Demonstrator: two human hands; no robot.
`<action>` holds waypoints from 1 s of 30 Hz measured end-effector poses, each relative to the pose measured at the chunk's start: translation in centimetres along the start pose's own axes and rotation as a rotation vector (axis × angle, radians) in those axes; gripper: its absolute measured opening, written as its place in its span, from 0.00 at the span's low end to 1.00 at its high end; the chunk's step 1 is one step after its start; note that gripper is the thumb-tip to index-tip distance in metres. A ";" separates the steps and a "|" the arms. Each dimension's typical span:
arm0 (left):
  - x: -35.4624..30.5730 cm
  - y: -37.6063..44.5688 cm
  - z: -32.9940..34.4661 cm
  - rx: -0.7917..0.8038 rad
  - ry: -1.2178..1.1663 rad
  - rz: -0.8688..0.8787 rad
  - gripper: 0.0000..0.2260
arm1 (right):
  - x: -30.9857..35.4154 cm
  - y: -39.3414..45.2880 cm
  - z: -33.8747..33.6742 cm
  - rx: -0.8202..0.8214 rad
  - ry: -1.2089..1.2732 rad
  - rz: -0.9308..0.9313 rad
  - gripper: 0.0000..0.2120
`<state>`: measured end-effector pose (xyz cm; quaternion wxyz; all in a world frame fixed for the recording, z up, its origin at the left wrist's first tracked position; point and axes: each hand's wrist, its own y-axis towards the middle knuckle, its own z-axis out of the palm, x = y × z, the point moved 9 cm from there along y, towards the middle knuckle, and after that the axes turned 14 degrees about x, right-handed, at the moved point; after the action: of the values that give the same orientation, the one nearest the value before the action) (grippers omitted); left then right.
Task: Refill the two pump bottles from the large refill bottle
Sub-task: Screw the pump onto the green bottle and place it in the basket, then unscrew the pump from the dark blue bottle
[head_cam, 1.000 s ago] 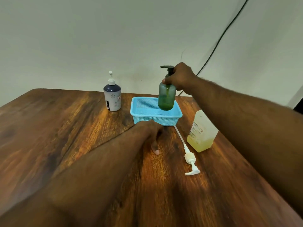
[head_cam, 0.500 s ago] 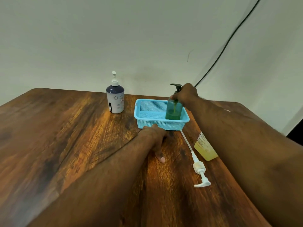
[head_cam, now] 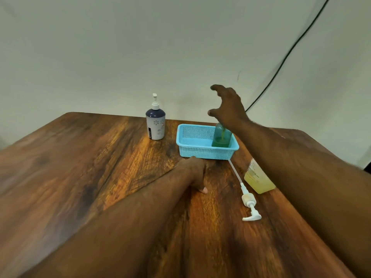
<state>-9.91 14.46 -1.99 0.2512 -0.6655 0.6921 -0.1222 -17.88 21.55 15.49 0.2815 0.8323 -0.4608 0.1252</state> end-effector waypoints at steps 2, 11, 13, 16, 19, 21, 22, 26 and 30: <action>1.8 -0.9 0.3 -0.003 -0.070 -0.010 0.30 | 2.6 -1.1 1.2 0.072 -0.012 -0.100 0.26; 15.4 -3.9 -1.5 -0.049 -0.192 -0.315 0.37 | 5.2 -1.6 10.6 0.303 0.054 -0.129 0.22; 17.3 -2.9 -1.4 -0.012 -0.230 -0.335 0.45 | 5.4 -0.5 12.4 0.322 0.091 -0.120 0.26; 18.4 -1.1 -1.4 0.086 -0.231 -0.367 0.54 | 5.4 2.0 14.6 0.336 0.121 -0.088 0.31; 19.1 0.6 -1.4 0.220 -0.152 -0.406 0.56 | 4.7 5.1 16.0 0.311 0.216 -0.017 0.35; 19.6 1.4 -1.3 0.265 -0.128 -0.423 0.58 | 4.6 7.2 16.9 0.332 0.292 0.013 0.40; 19.5 1.6 -1.3 0.268 -0.109 -0.419 0.59 | 4.7 7.9 17.2 0.349 0.328 0.016 0.41; 19.9 2.7 -1.6 0.284 -0.047 -0.418 0.62 | 5.6 10.9 20.2 0.413 0.493 0.029 0.42; 20.9 3.9 -1.4 0.318 -0.039 -0.459 0.69 | 5.5 12.6 21.9 0.354 0.563 0.023 0.35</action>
<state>-13.69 -5.98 -6.66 0.3315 -0.7593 0.4906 -0.2698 -26.57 -0.36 4.77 0.2473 0.7957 -0.3455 0.4317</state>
